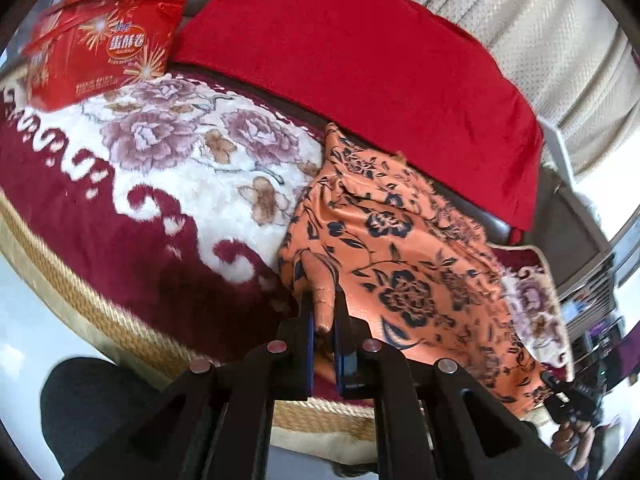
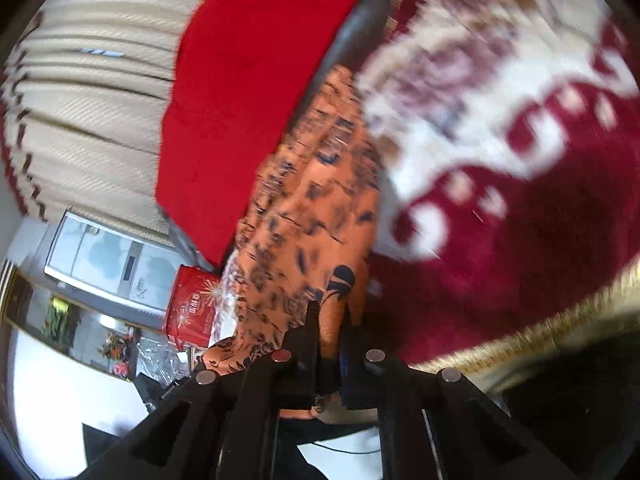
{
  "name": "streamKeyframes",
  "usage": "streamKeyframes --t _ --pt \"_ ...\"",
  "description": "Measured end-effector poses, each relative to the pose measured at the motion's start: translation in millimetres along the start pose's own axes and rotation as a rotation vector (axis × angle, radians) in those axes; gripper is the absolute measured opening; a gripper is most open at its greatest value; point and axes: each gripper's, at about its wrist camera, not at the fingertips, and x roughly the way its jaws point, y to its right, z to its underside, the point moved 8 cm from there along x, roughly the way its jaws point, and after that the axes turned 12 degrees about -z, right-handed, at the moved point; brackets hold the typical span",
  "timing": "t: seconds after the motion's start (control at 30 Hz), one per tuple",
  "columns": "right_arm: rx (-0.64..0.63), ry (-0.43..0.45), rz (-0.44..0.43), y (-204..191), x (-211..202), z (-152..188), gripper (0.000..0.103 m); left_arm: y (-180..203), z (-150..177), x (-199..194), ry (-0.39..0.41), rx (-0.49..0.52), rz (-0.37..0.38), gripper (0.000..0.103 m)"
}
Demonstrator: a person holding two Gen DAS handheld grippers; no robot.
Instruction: Fold small clothes
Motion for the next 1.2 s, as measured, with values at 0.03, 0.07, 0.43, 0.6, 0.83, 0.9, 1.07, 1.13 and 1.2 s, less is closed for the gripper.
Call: streamKeyframes --t 0.03,0.07,0.43,0.6,0.83,0.9,1.07,1.13,1.2 --pt "-0.012 -0.013 0.023 2.9 4.7 -3.4 0.007 -3.0 3.0 12.0 -0.036 -0.005 -0.01 0.008" --pt "0.003 -0.023 0.039 12.0 8.1 -3.6 0.007 -7.9 8.2 26.2 -0.085 -0.02 -0.025 0.008" --pt "-0.048 -0.007 -0.047 -16.8 56.5 -113.8 0.007 77.2 -152.7 39.1 0.123 0.131 0.083 0.008" --pt "-0.131 0.073 -0.052 -37.5 114.5 -253.4 0.01 110.8 -239.6 132.8 0.14 0.096 0.054 0.012" --pt "0.085 0.047 0.167 73.6 181.9 -302.5 0.088 78.7 -227.1 239.0 -0.079 0.043 -0.102 0.047" --pt "0.067 0.098 0.155 64.6 161.4 -296.7 0.088 65.4 -226.0 211.8 -0.013 0.007 -0.087 0.066" --pt "-0.036 0.115 0.088 16.7 99.5 -235.2 0.088 35.9 -183.9 127.2 0.095 -0.027 -0.012 0.07" --pt "-0.011 0.13 -0.004 -0.2 85.2 -198.1 0.088 30.5 -149.5 108.5 0.089 -0.053 0.018 0.072" --pt "0.01 0.107 -0.038 -8.0 86.8 -153.3 0.089 33.1 -119.4 108.3 0.048 -0.078 0.053 0.072"
